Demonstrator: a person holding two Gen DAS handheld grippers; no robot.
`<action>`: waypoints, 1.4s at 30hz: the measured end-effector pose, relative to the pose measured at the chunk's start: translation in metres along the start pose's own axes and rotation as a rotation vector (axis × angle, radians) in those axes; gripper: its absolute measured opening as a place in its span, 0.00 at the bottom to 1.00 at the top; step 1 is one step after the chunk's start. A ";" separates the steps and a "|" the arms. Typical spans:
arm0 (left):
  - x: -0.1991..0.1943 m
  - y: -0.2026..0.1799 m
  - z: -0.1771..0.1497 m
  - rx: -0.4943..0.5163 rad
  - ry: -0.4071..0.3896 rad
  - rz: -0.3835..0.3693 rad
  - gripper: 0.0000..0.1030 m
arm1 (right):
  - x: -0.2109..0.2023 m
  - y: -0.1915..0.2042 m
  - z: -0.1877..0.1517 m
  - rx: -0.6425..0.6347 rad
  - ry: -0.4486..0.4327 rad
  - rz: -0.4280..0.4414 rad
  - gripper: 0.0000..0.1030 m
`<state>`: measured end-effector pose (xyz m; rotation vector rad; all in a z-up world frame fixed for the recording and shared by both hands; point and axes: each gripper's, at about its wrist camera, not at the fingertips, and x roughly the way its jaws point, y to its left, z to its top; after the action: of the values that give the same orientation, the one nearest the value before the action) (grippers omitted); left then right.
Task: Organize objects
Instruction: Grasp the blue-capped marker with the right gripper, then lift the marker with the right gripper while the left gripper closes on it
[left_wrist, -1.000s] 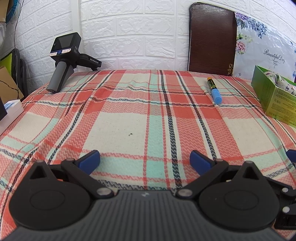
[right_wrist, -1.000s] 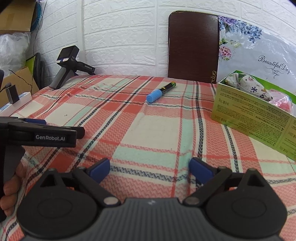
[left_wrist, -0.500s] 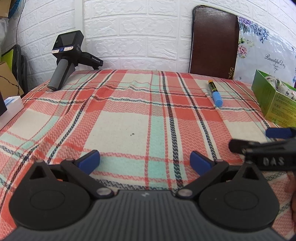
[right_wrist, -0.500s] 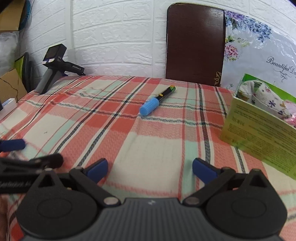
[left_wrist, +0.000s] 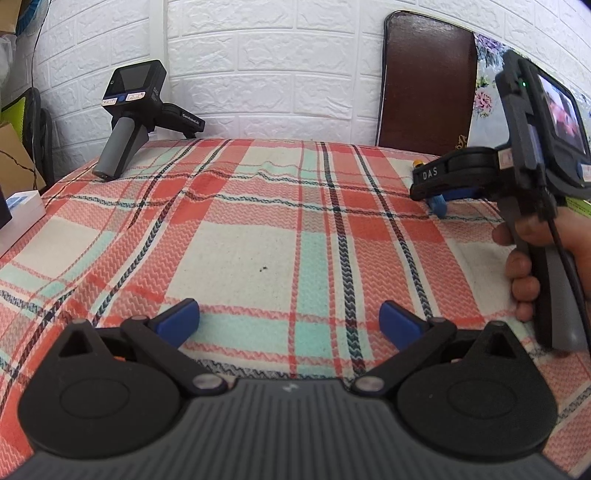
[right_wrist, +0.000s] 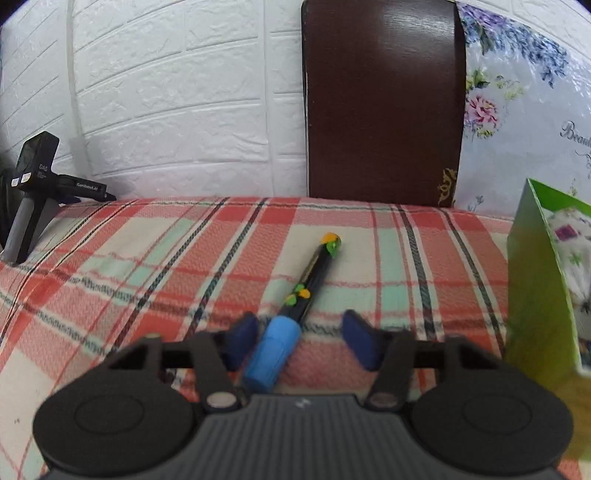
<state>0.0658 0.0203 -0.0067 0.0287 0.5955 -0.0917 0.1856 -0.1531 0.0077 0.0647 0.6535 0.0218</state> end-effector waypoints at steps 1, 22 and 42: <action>0.000 0.000 0.000 0.000 0.000 0.000 1.00 | -0.003 0.000 -0.003 -0.002 0.000 0.012 0.20; -0.002 -0.010 -0.001 0.044 0.007 0.062 1.00 | -0.204 -0.018 -0.153 -0.182 -0.047 0.143 0.20; -0.003 -0.009 -0.002 0.036 0.007 0.069 1.00 | -0.208 -0.019 -0.158 -0.182 -0.060 0.111 0.40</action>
<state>0.0614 0.0120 -0.0067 0.0845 0.5991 -0.0355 -0.0758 -0.1721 0.0079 -0.0740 0.5845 0.1860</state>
